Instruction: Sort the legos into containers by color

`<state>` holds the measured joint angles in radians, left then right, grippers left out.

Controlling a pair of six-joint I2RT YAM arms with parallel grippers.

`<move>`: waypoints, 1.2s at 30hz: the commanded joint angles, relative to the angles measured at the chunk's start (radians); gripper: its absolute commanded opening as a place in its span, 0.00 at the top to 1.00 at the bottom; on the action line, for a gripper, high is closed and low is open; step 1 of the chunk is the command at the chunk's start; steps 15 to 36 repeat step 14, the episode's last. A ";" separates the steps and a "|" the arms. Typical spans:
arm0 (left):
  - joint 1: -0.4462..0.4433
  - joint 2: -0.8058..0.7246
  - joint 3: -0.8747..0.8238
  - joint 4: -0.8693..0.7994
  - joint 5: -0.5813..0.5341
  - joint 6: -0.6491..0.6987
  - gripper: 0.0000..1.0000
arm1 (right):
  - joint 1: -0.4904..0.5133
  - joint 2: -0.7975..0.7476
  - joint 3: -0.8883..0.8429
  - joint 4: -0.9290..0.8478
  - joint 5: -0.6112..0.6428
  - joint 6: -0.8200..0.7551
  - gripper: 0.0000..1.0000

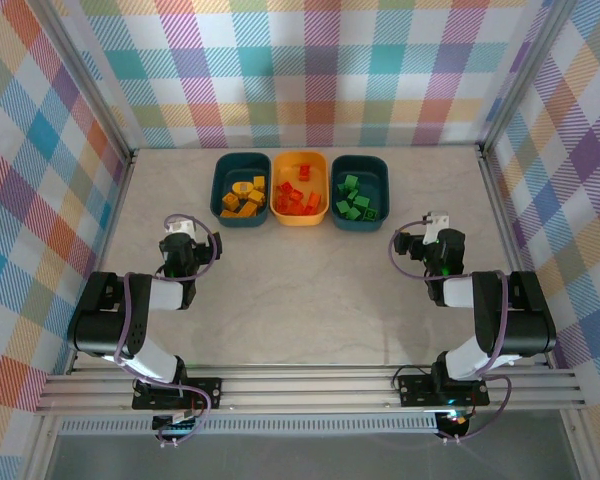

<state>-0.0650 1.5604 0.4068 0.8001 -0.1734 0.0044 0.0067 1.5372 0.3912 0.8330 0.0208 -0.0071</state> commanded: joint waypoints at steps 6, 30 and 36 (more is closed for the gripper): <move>-0.013 0.003 0.007 0.019 0.000 0.002 0.00 | 0.006 -0.004 0.015 0.006 -0.021 0.013 0.00; -0.009 0.003 0.012 0.011 0.033 0.012 0.00 | 0.006 -0.003 0.015 0.006 -0.020 0.014 0.00; -0.009 0.003 0.012 0.011 0.033 0.012 0.00 | 0.006 -0.003 0.015 0.006 -0.020 0.014 0.00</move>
